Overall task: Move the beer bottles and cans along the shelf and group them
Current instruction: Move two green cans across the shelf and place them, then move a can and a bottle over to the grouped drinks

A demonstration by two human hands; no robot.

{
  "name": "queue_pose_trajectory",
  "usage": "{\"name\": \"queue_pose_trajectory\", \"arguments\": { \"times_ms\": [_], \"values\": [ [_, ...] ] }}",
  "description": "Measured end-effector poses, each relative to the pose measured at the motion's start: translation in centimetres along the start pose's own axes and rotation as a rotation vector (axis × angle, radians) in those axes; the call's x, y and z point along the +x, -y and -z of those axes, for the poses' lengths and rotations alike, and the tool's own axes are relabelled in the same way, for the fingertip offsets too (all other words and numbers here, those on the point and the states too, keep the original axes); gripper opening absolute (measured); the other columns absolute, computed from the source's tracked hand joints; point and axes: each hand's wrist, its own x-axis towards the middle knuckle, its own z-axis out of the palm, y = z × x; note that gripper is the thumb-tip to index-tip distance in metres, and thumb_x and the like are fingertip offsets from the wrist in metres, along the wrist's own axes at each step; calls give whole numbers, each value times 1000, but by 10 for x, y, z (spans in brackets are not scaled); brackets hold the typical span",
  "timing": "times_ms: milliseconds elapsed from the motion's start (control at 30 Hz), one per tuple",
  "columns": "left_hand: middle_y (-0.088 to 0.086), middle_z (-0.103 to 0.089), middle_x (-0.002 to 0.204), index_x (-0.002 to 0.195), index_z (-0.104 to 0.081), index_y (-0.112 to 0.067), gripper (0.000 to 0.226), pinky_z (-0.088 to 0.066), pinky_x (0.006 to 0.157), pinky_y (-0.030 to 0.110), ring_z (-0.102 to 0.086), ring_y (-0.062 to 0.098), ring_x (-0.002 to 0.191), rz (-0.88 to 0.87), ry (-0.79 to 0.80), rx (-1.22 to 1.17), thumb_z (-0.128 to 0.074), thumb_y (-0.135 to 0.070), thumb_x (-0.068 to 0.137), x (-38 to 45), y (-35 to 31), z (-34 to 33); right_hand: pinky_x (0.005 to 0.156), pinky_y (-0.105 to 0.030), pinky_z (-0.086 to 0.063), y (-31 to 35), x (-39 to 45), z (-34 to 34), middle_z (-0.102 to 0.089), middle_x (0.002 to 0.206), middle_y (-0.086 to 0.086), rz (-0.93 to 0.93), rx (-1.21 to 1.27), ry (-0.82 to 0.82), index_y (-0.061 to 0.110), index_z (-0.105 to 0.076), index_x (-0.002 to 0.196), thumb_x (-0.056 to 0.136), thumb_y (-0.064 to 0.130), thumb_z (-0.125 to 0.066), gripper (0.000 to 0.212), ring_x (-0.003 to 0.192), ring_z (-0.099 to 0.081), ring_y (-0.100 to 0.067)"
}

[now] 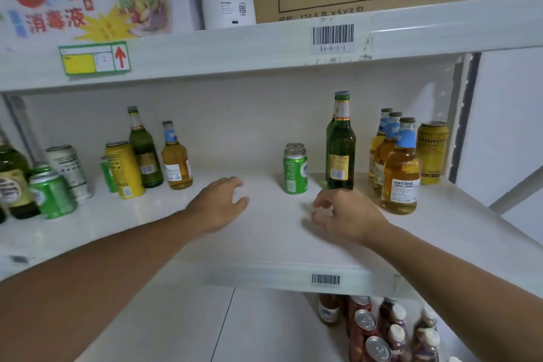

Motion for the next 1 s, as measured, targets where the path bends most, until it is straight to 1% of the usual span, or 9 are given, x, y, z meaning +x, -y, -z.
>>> {"name": "queue_pose_trajectory", "arguments": {
  "times_ms": [133,233,333,433,567,700,867,1000],
  "values": [
    [-2,-58,157,153,-56,-28,57,-50,113,40,-57,22,141,128,-35,115,-59,-56,103,-56,24,31,93,-40,-59,29,7,-12,-70,128,6,101,69,8,36,-68,131,94,56,-67,42,104,-68,-16],
    [-3,-57,159,155,-54,-30,59,-48,114,39,-55,21,144,221,-38,191,-57,-58,103,-90,45,53,89,-38,-58,57,8,-17,-69,123,7,158,116,-12,36,-69,128,94,54,-68,38,100,-67,-17],
    [-3,-56,159,156,-53,-30,60,-48,113,39,-54,22,143,271,-18,219,-56,-60,104,-119,70,75,87,-35,-55,87,5,-23,-69,121,8,211,149,-7,34,-70,126,94,51,-69,36,98,-67,-16],
    [-3,-56,159,156,-53,-32,60,-48,112,41,-54,22,143,314,-25,203,-55,-62,104,-141,97,91,88,-34,-55,116,3,-33,-70,119,9,251,151,4,37,-70,121,92,52,-69,33,97,-66,-16],
    [-3,-57,158,154,-54,-33,57,-50,111,42,-57,22,140,335,-59,185,-54,-61,105,-160,127,104,91,-35,-55,156,2,-44,-70,119,10,268,116,25,38,-70,120,92,52,-68,32,99,-66,-16],
    [-8,-55,159,154,-52,-35,56,-51,111,45,-57,20,137,344,-76,136,-54,-61,105,-175,160,118,92,-36,-56,203,8,-55,-70,119,11,276,88,30,38,-69,121,92,51,-67,32,101,-66,-15],
    [-8,-55,162,157,-53,-30,58,-48,114,44,-55,18,143,286,-116,68,-55,-58,106,-190,215,138,93,-37,-56,279,24,-84,-69,121,11,285,54,63,38,-68,125,94,52,-66,34,105,-65,-14],
    [-7,-56,161,155,-55,-32,58,-49,115,46,-55,18,142,263,-127,8,-56,-60,105,-197,262,148,93,-39,-58,336,35,-116,-69,121,11,287,33,85,37,-69,127,93,55,-65,38,106,-66,-15]
  ]
}}
